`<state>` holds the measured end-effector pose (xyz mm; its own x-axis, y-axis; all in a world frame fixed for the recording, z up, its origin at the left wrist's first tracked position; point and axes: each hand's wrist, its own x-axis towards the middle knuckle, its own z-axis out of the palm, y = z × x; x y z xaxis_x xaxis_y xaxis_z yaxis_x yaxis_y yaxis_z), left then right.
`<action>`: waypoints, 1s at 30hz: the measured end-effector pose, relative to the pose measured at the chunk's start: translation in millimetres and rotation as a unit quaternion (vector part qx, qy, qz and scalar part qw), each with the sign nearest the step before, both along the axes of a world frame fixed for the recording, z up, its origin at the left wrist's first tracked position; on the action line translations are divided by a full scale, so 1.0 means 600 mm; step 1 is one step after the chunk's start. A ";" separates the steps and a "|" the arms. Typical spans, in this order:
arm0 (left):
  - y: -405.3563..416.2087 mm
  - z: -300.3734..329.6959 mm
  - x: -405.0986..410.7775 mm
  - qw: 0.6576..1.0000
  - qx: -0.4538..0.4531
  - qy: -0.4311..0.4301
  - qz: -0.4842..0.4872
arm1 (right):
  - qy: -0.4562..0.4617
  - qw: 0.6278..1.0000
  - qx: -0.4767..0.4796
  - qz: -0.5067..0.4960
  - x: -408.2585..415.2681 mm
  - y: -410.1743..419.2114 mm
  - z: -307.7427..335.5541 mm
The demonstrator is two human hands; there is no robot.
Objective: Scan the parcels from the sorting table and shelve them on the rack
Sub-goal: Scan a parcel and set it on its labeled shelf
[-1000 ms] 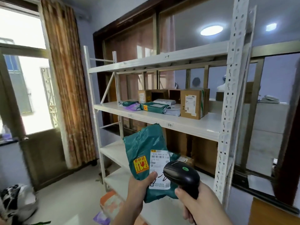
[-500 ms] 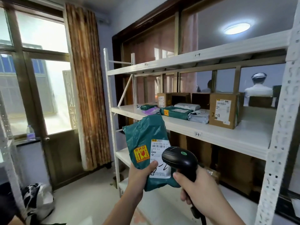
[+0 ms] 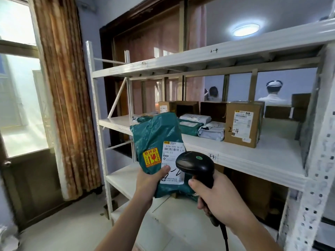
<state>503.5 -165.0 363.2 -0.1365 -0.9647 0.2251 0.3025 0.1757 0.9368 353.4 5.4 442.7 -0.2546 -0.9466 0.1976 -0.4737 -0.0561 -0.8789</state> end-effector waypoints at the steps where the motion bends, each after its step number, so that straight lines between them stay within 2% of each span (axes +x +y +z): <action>1: -0.015 0.001 -0.015 1.000 -0.005 -0.004 -0.014 | 0.002 1.000 0.003 -0.015 -0.008 -0.006 -0.002; 9: -0.119 -0.009 -0.115 0.990 -0.010 0.008 -0.141 | -0.004 0.988 -0.031 -0.150 -0.055 -0.038 -0.001; 15: -0.182 -0.072 -0.116 0.978 0.064 0.009 -0.200 | -0.025 0.980 -0.022 -0.197 -0.025 -0.089 -0.037; 23: -0.226 -0.197 -0.071 0.965 0.124 0.004 -0.229 | -0.060 0.973 0.035 -0.222 0.014 -0.151 -0.111; 30: -0.237 -0.328 -0.085 0.952 0.212 -0.010 -0.219 | -0.076 0.964 0.087 -0.238 -0.016 -0.179 -0.169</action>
